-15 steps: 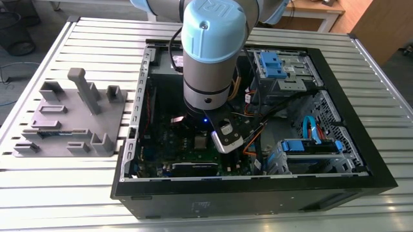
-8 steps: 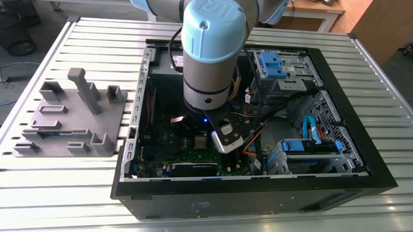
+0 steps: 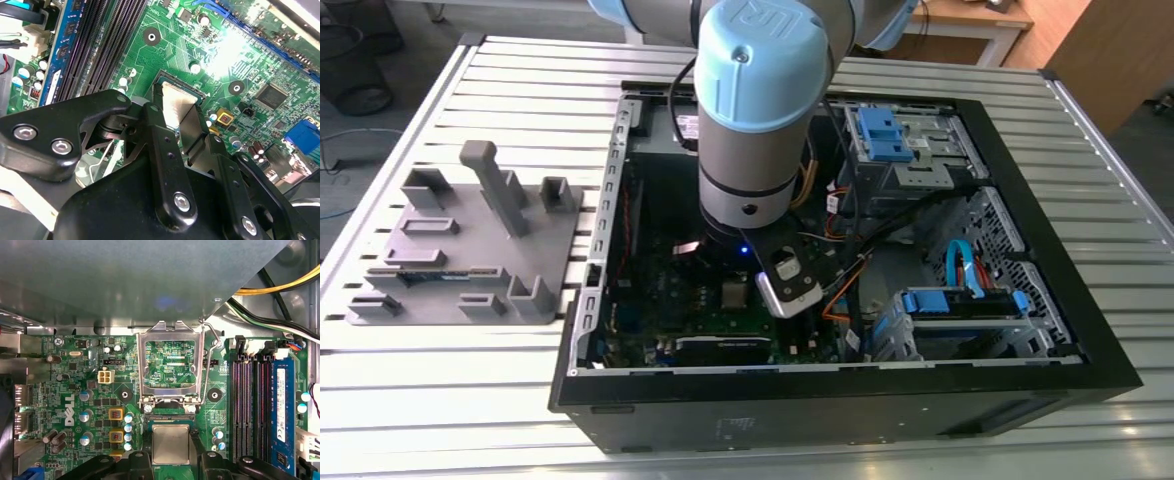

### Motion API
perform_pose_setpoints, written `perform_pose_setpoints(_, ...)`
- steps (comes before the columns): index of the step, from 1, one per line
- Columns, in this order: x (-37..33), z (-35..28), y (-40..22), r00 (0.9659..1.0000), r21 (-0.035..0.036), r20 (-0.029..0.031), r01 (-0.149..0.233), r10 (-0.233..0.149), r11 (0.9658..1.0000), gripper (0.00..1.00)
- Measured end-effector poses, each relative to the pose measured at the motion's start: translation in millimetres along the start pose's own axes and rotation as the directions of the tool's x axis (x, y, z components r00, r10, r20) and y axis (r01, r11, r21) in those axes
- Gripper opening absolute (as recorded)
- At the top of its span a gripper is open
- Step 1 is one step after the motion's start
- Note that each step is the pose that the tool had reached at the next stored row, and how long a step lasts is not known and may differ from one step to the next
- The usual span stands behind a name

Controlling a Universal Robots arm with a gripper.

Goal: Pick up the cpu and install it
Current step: 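Place the cpu into insertion slot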

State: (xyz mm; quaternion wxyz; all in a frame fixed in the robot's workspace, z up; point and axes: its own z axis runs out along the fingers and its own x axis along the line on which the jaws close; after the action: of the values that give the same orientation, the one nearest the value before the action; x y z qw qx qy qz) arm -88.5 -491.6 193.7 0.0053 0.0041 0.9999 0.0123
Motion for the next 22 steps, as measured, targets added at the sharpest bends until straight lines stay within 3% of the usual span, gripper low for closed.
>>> perform_pose_setpoints(22,0.4,2.4,-0.2,1.0000,0.0001,-0.0001,0.000,0.000,1.0000,0.39)
